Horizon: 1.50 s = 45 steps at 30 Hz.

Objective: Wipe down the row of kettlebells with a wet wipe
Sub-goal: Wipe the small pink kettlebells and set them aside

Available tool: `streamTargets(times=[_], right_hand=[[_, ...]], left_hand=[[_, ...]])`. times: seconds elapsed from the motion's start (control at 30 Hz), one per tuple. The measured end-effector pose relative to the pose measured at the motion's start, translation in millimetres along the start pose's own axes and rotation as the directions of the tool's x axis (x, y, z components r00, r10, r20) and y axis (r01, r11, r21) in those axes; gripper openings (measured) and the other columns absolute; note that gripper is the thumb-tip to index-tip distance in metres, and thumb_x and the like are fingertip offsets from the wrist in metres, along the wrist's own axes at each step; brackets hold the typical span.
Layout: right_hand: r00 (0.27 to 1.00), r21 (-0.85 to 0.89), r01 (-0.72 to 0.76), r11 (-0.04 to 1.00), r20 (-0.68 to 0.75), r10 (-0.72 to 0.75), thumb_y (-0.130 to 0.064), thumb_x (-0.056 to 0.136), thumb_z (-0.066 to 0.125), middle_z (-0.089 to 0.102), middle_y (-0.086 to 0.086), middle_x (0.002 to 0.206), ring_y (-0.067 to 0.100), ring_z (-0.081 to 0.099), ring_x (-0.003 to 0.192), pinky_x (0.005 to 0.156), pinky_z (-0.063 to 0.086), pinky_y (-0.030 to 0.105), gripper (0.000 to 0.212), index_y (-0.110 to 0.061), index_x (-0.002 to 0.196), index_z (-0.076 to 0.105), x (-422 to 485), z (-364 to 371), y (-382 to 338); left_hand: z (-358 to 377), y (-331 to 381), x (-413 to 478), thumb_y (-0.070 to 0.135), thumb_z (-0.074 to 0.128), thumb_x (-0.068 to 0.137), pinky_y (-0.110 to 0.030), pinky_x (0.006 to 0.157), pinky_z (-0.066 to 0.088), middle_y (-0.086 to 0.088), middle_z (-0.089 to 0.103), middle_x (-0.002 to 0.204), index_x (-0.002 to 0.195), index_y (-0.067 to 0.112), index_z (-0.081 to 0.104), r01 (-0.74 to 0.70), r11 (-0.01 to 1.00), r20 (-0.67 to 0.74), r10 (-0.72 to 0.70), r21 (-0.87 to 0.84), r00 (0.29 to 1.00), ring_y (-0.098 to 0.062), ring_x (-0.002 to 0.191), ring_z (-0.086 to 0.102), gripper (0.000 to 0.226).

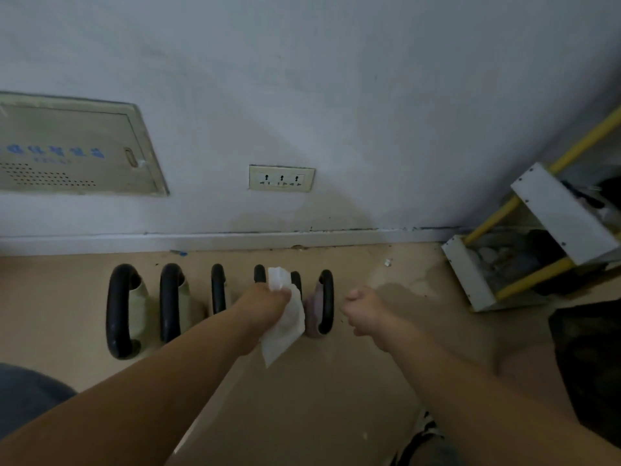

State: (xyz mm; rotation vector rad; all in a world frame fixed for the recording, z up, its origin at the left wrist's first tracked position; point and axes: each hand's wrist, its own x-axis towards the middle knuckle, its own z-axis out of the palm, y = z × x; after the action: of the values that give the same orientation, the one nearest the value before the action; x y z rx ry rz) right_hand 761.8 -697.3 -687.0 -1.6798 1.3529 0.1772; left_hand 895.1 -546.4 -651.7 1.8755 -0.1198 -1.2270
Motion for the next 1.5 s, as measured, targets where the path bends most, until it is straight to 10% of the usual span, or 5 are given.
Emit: streamTargets(times=[0.23, 0.4, 0.67, 1.1, 1.5], right_hand=[[0.993, 0.172, -0.111, 0.979, -0.019, 0.116, -0.041, 0.103, 0.056, 0.049, 0.011, 0.155, 0.033, 0.05, 0.138, 0.11, 0.043, 0.039, 0.059, -0.012, 0.153, 0.044, 73.7, 39.3, 14.4], [0.996, 0.252, -0.086, 0.964, 0.0, 0.089, -0.052, 0.103, 0.052, 0.07, 0.008, 0.102, 0.027, 0.066, 0.093, 0.088, 0.057, 0.044, 0.036, -0.018, 0.106, 0.063, 99.7, 66.2, 28.2], [0.995, 0.268, -0.074, 0.961, -0.039, 0.087, -0.037, 0.105, 0.054, 0.061, 0.003, 0.088, 0.016, 0.056, 0.073, 0.054, 0.039, 0.027, 0.025, -0.014, 0.112, 0.061, 109.3, 69.5, 25.0], [0.994, 0.072, -0.077, 0.994, 0.088, 0.07, -0.05, 0.104, 0.047, 0.065, 0.012, 0.111, 0.033, 0.063, 0.102, 0.094, 0.055, 0.046, 0.04, -0.014, 0.12, 0.056, 101.9, 57.0, 30.2], [0.887, 0.341, -0.435, 0.833, 0.323, 0.331, -0.044, 0.105, 0.052, 0.075, 0.015, 0.093, 0.03, 0.075, 0.089, 0.086, 0.063, 0.047, 0.036, -0.012, 0.12, 0.06, -1.3, 116.7, 115.4]], left_hand=[[31.9, -30.7, 42.6, 0.046, 0.05, 0.1, -0.037, 0.085, 0.048, -0.011, 0.063, 0.123, 0.137, 0.009, 0.054, 0.048, 0.992, -0.147, -0.065, -0.116, 0.987, -0.028, 0.107, 0.059, 0.052], [46.4, -42.0, 64.4, 0.047, 0.049, 0.1, -0.032, 0.083, 0.045, 0.003, 0.065, 0.104, 0.117, 0.018, 0.064, 0.05, 0.985, -0.178, -0.08, -0.163, 0.981, -0.014, 0.094, 0.059, 0.037], [53.5, -25.8, 92.7, 0.034, 0.043, 0.105, -0.04, 0.099, 0.041, -0.016, 0.048, 0.145, 0.148, 0.012, 0.04, 0.159, 0.96, -0.176, -0.203, -0.232, 0.963, -0.035, 0.127, 0.049, 0.049], [58.1, -34.2, 83.9, 0.035, 0.038, 0.107, -0.036, 0.094, 0.04, -0.016, 0.051, 0.139, 0.143, 0.009, 0.044, 0.061, 0.995, -0.195, -0.074, -0.074, 0.978, -0.028, 0.119, 0.05, 0.046], [50.8, -76.9, 27.0, 0.022, 0.036, 0.105, -0.043, 0.084, 0.046, -0.024, 0.063, 0.109, 0.112, -0.004, 0.053, -0.113, 0.892, -0.229, 0.232, 0.438, 0.945, -0.041, 0.103, 0.059, 0.032]])
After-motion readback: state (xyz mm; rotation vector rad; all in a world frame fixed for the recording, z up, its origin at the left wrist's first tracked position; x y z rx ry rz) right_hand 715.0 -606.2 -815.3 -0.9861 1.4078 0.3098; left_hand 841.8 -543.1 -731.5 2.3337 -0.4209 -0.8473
